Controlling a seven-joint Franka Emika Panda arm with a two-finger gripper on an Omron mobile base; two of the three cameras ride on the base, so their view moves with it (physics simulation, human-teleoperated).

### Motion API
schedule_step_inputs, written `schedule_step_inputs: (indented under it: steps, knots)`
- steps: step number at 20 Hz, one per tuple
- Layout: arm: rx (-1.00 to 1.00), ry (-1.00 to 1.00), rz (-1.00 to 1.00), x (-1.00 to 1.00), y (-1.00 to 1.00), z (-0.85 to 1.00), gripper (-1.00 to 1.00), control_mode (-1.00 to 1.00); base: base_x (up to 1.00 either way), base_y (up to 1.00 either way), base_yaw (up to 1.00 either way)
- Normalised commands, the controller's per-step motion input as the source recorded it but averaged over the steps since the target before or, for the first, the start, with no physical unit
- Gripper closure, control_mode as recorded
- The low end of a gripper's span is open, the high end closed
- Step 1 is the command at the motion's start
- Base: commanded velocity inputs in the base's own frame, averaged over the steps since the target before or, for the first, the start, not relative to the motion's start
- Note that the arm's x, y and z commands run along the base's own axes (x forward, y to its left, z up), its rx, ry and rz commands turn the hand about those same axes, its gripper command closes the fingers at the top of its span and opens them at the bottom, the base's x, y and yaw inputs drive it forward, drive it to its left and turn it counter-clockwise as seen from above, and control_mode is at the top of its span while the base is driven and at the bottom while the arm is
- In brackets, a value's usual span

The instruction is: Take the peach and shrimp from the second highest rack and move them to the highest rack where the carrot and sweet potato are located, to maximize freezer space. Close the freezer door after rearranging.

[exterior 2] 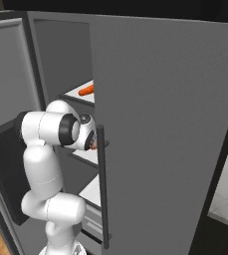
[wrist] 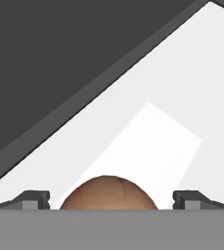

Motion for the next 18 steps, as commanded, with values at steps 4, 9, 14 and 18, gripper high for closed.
schedule_step_inputs:
  steps: [4,9,14,18]
  knots:
    - [0.0,0.0,-0.03,-0.21,-0.01,-0.26,1.0,-1.0,0.0,0.0,0.0]
    - [0.0,-0.01,-0.05,-0.29,-0.04,-0.27,1.0,-1.0,0.0,0.0,0.0]
    - [0.0,-0.19,-0.01,-0.49,0.0,-0.02,1.0,-1.0,0.0,0.0,0.0]
    - [0.0,-0.13,0.0,-0.64,0.0,0.27,1.0,-1.0,0.0,0.0,0.0]
